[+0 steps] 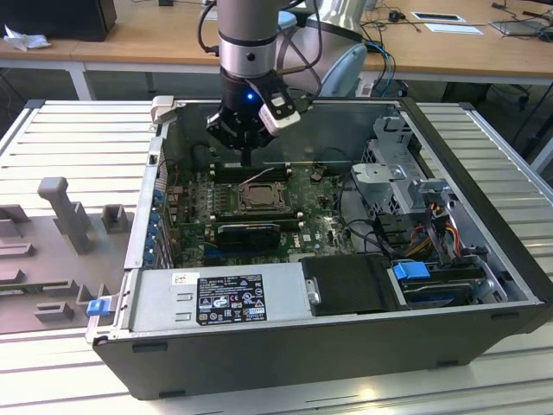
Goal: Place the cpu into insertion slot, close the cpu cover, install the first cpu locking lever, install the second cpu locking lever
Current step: 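Install the first cpu locking lever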
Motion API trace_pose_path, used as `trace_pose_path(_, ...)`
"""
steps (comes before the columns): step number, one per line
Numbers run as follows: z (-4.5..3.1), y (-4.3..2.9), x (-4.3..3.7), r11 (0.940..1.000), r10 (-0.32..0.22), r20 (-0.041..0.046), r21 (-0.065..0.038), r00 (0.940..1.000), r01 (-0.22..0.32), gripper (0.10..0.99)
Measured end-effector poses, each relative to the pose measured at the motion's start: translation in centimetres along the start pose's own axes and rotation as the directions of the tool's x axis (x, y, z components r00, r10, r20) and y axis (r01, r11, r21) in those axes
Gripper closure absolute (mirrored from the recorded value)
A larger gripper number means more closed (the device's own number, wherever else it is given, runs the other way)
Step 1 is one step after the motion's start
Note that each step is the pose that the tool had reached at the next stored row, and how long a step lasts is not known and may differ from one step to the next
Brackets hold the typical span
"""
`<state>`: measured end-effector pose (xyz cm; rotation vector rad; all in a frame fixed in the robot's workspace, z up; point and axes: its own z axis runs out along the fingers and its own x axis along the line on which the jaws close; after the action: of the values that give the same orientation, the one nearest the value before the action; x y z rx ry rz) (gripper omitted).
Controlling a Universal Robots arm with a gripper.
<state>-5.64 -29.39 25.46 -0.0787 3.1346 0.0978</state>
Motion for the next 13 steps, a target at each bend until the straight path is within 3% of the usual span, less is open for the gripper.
trace_pose_path(3,0.06,-0.01,-0.15,0.9997,0.023,0.0016,-0.001,0.9997,-0.023,0.98)
trace_pose_path(5,0.17,-0.07,-0.18,0.999,0.03,0.0027,-0.033,0.9995,-0.03,0.98)
trace_pose_path(7,0.37,-0.09,-0.31,0.9983,0.033,0.0035,-0.049,0.9994,-0.033,0.98)
trace_pose_path(10,1.09,-0.17,-1.02,0.9982,0.035,0.0033,-0.049,0.9994,-0.034,0.98)
trace_pose_path(13,1.63,-0.21,-1.24,0.9982,0.034,0.0034,-0.049,0.9994,-0.034,0.98)
